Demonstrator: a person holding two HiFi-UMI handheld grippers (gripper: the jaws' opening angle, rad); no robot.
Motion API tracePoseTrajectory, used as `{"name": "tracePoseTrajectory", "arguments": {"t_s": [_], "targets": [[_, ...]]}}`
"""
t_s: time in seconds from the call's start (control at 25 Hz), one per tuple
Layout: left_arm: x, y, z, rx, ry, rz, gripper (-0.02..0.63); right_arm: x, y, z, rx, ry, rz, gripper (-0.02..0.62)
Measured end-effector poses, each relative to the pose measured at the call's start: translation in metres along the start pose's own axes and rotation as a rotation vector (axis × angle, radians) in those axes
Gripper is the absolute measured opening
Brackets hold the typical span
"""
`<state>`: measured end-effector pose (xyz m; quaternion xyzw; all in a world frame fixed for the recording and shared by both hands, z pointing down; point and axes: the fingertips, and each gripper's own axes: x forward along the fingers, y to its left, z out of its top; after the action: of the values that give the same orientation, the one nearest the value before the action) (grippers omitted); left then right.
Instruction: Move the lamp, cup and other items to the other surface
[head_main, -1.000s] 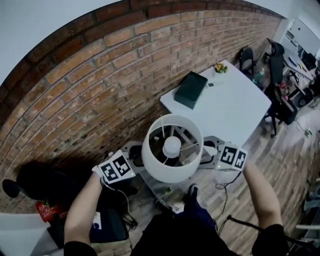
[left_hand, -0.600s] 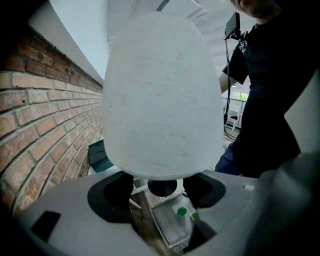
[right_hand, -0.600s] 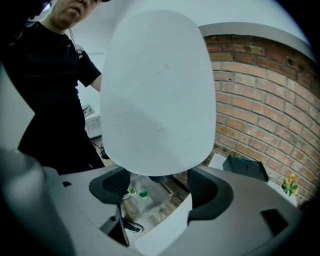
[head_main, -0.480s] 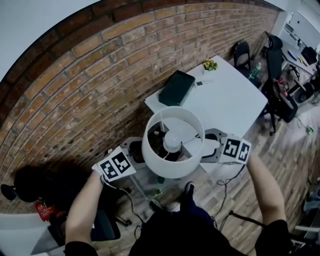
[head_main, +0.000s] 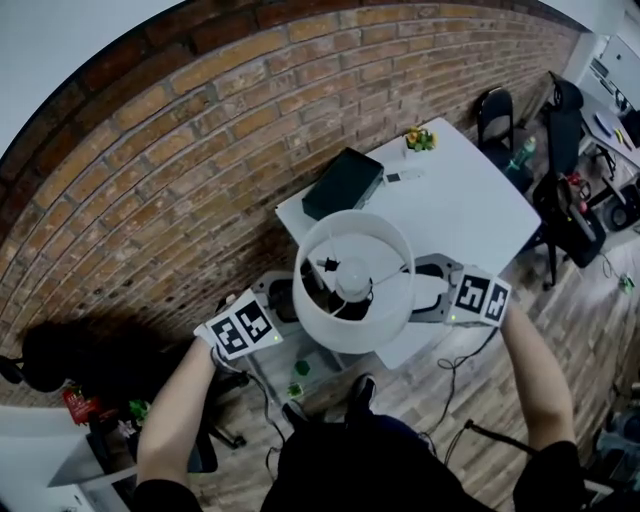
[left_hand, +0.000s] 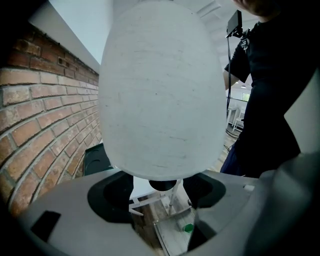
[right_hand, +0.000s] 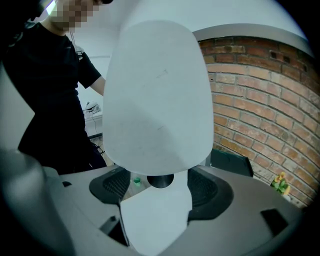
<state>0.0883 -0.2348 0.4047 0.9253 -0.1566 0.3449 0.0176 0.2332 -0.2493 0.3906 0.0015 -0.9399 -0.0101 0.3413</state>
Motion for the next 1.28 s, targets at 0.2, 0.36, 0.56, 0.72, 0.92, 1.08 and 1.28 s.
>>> {"name": "tracePoseTrajectory", "arguments": {"t_s": [0.2,0.36,0.56,0.72,0.92,1.08,1.28], "targets": [[0.032,0.012,0.013,-0.009,0.016,-0.004,0.302,-0.017,-0.022,-0.024,0.009,0.004,0.010,0.360],[0.056,0.020,0.020,-0.011,0.023,-0.007,0.302,-0.025,-0.037,-0.044,0.014,0.018,0.012,0.360],[0.081,0.029,0.024,-0.016,0.032,-0.010,0.302,-0.031,-0.053,-0.066,0.008,0.040,0.019,0.360],[0.094,0.038,0.024,-0.018,0.046,-0.005,0.302,-0.033,-0.066,-0.074,0.018,0.042,0.013,0.359],[0.104,0.052,0.021,-0.002,0.083,0.009,0.302,-0.032,-0.081,-0.085,0.013,0.058,0.004,0.357],[0.116,0.058,0.016,-0.006,0.101,0.008,0.302,-0.029,-0.089,-0.092,0.011,0.063,0.009,0.357],[0.129,0.055,0.002,-0.022,0.135,0.003,0.302,-0.023,-0.090,-0.100,0.014,0.059,0.021,0.356]]}}
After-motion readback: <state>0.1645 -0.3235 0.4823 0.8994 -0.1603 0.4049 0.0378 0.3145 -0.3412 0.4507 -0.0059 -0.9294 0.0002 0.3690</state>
